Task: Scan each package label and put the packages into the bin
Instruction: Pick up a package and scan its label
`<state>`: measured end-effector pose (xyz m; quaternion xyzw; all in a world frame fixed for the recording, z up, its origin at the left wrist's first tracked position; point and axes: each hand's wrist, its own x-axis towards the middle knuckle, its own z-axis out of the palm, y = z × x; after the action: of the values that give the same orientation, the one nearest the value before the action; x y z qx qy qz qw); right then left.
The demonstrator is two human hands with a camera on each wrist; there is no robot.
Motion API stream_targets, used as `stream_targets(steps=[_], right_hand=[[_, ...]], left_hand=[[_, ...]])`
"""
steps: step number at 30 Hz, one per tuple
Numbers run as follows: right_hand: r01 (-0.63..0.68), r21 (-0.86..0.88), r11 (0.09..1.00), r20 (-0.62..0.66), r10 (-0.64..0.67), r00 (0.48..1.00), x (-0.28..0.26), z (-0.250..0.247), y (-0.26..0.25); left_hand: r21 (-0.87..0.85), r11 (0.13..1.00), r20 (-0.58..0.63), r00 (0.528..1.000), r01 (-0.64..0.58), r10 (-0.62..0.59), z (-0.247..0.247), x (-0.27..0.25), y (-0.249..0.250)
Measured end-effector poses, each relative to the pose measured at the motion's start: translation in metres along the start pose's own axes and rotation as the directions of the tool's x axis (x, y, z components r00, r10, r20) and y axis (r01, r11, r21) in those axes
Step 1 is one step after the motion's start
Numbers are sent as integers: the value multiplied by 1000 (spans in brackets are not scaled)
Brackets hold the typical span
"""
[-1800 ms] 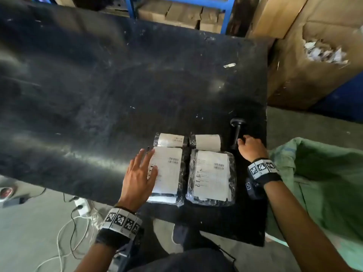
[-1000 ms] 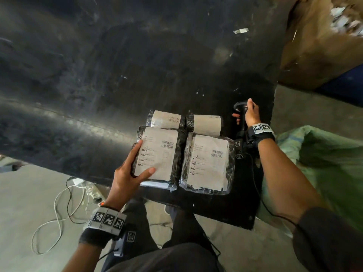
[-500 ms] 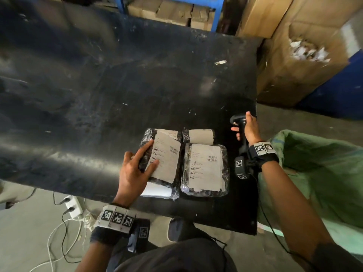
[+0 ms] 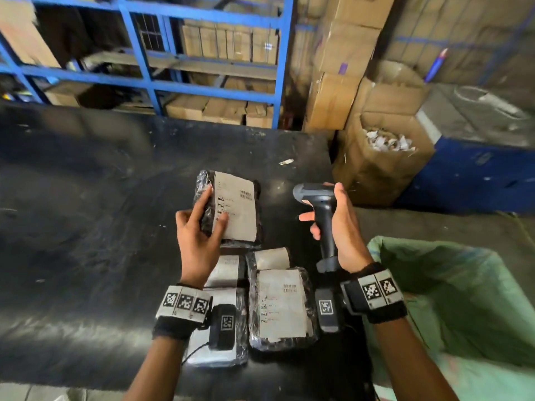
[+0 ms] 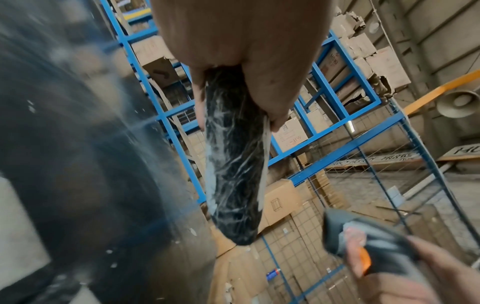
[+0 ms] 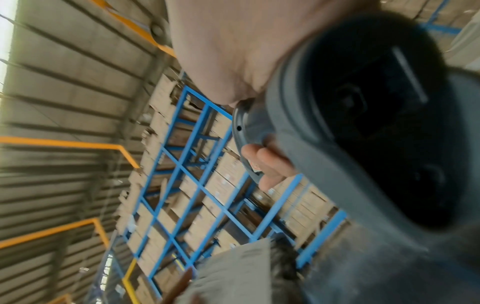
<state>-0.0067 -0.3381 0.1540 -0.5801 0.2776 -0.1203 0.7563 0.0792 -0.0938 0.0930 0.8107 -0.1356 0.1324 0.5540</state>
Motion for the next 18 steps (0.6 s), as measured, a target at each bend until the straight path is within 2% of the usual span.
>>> stream_targets(steps=[4,7,11,18], right_hand=[[111,73,991,72,-116,991,-33,16,-34],[171,83,982,80,-178,981,-47,22,-44],[193,49,980,48,-195,980,-54,24,-50],[200,-12,980,35,-199,979,-54,26,-44]], left_hand=[[-100,994,-78,996,-47,40,32,15,11],[-140,989,-110,994,-45,30,51,17,12],[-177,984,-145,989,-26,0,65,14,14],[-204,977,-154,987,-66,35,72,6,16]])
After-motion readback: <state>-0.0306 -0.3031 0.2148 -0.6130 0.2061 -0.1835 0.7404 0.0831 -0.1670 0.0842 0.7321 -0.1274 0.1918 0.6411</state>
